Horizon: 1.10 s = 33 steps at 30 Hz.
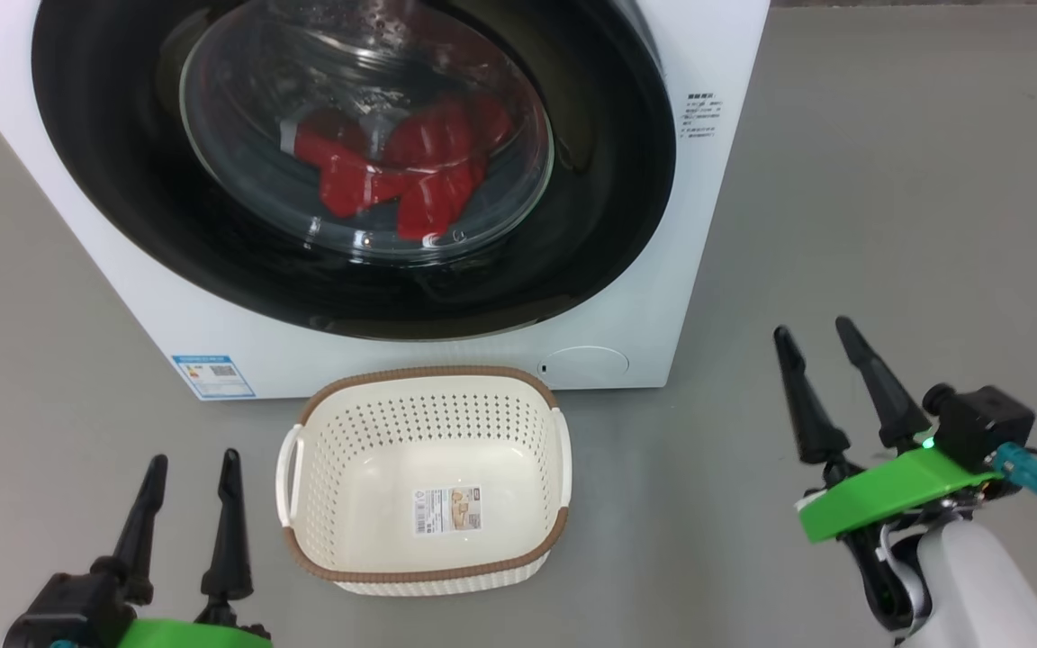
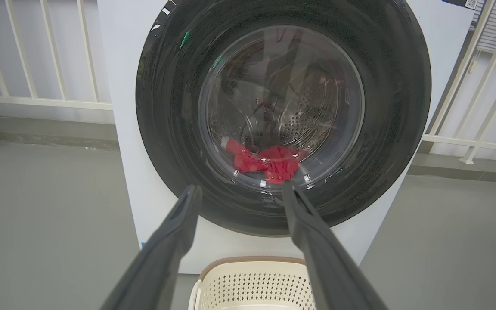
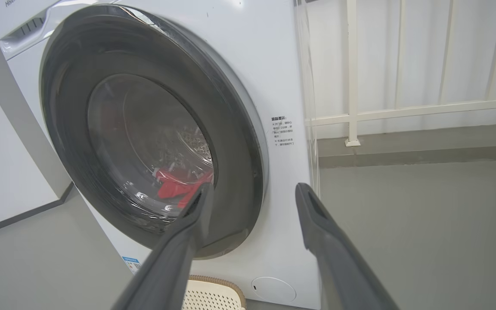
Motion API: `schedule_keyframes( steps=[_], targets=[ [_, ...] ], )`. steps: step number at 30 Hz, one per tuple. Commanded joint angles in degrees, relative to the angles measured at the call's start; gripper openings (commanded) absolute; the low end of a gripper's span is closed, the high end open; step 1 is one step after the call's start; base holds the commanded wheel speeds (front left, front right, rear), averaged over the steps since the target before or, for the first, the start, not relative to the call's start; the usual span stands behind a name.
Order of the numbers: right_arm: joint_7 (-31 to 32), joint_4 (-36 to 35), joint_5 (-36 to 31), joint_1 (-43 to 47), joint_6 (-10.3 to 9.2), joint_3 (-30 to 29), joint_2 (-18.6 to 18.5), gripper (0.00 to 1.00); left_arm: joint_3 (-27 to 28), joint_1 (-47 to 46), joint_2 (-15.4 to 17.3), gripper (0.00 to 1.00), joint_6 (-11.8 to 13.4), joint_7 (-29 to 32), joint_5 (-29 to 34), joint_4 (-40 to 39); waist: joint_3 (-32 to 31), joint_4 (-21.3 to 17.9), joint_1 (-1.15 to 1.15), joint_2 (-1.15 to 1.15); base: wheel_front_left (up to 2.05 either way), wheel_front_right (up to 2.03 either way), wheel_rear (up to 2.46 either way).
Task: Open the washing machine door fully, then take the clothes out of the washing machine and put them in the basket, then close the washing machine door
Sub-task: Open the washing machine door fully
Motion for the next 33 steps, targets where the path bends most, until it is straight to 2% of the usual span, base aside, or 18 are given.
schedule_keyframes(
  steps=[1,2,5,6,14,21,26,33],
  targets=[
    [-0.69,-1.47,1.61,-2.78,0.09,0.79,-0.31,0.44,1.6,-2.76,1.05,1.0,0.07,-0.54,-0.01,-1.55,0.55,0.27,0.0,0.0,0.0,0.0,0.0],
    [-0.69,-1.32,1.94,-3.31,0.09,0.84,-0.71,0.45,1.53,-2.91,1.05,1.0,0.06,-0.54,0.03,-1.54,0.75,0.37,0.0,0.0,0.0,0.0,0.0],
    [-0.69,-0.79,3.08,-5.01,0.09,0.73,-1.59,0.07,1.34,-3.35,1.05,1.0,0.02,-0.54,0.13,-1.53,1.44,0.7,0.0,0.0,0.0,0.0,0.0],
    [-0.69,-0.53,3.39,-5.61,0.09,0.69,-1.92,0.0,1.29,-3.49,1.05,1.0,0.01,-0.54,0.12,-1.52,1.69,0.82,0.0,0.0,0.0,0.0,0.0],
    [-0.69,1.98,10.86,-10.52,0.09,-0.54,-3.84,0.0,0.98,-4.74,1.05,1.0,-0.06,-0.54,0.04,-1.69,3.96,1.87,0.0,0.0,0.0,0.0,0.0],
    [-0.69,4.46,17.79,-15.08,0.09,-0.11,-6.96,0.0,0.99,-5.88,1.05,1.0,-0.09,-0.54,-0.17,-1.88,5.93,2.76,0.0,0.0,0.0,0.0,0.0],
    [-0.69,6.16,22.57,-18.95,0.09,2.04,-9.89,0.0,0.69,-6.87,1.05,1.0,-0.1,-0.54,-0.47,-2.05,7.69,3.58,0.0,0.0,0.0,0.0,0.0],
    [0.04,8.57,34.11,-25.0,0.09,5.4,-12.83,0.0,-0.04,-8.12,1.05,1.0,-0.11,-0.54,-0.83,-1.94,9.77,4.67,0.0,0.0,0.0,0.0,0.0]
  ],
)
